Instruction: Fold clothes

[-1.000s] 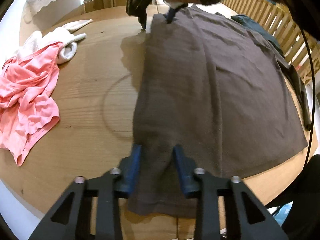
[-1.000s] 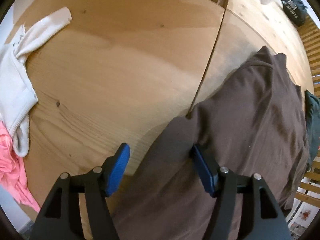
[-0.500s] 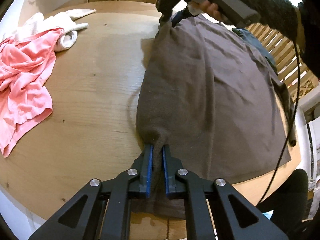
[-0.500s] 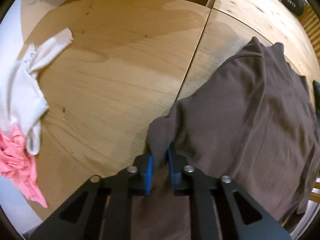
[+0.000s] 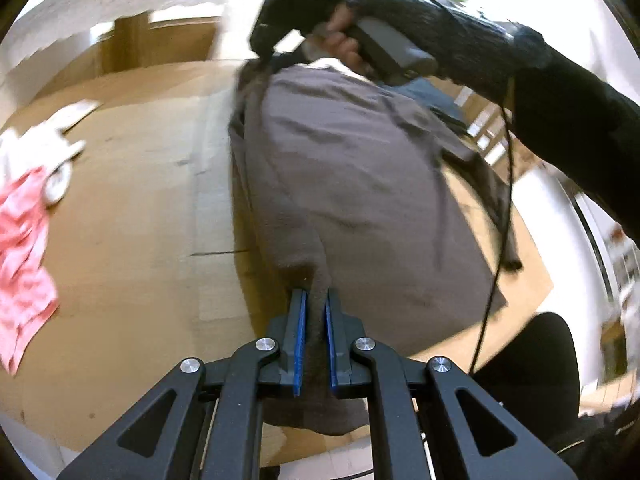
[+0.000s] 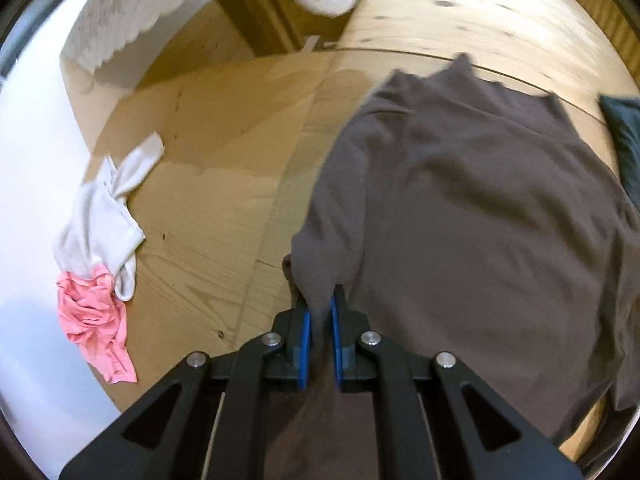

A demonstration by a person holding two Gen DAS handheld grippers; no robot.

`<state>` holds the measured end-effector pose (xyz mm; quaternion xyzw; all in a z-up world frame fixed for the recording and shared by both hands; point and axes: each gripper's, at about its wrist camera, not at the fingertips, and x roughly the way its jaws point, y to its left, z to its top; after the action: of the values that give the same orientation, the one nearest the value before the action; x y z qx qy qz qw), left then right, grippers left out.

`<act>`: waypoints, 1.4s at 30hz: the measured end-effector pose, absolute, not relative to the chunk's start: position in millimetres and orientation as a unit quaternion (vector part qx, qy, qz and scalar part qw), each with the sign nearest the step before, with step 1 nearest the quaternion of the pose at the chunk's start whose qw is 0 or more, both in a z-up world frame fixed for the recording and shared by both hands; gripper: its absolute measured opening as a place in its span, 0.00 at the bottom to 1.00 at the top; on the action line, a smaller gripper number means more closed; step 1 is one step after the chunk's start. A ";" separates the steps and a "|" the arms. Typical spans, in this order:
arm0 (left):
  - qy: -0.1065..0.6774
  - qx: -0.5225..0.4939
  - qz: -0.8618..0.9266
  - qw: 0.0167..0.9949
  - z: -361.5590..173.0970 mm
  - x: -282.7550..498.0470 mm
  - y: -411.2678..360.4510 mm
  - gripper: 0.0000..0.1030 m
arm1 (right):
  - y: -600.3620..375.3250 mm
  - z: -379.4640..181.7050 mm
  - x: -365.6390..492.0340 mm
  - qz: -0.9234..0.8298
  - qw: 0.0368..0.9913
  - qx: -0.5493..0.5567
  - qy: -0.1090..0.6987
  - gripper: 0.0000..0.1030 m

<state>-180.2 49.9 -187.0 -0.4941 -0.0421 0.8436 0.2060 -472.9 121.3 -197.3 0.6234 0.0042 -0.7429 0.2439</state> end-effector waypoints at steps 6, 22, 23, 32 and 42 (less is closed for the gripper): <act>0.025 -0.510 0.820 0.259 -208.0 -187.8 115.4 0.08 | 194.0 -228.3 -481.1 -0.741 0.207 0.637 -0.042 0.08; -0.034 -0.504 0.799 0.327 -174.6 -144.4 96.9 0.19 | 209.7 -180.7 -461.5 -0.817 0.175 0.543 0.082 0.35; -0.041 -0.503 0.803 0.316 -173.5 -146.1 85.0 0.19 | 206.5 -175.1 -459.7 -0.817 0.196 0.535 0.082 0.35; -0.027 -0.498 0.817 0.289 -211.2 -199.9 65.1 0.18 | 172.8 -246.1 -448.5 -0.767 0.225 0.585 0.134 0.35; -0.015 -0.546 0.777 0.313 -233.8 -165.7 70.6 0.19 | 208.0 -217.9 -448.9 -0.775 0.243 0.578 0.079 0.36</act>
<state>-165.7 70.6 -233.8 -0.5457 -0.0148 0.7773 0.3126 -448.9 208.0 -217.9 0.5784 0.0792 -0.7747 0.2430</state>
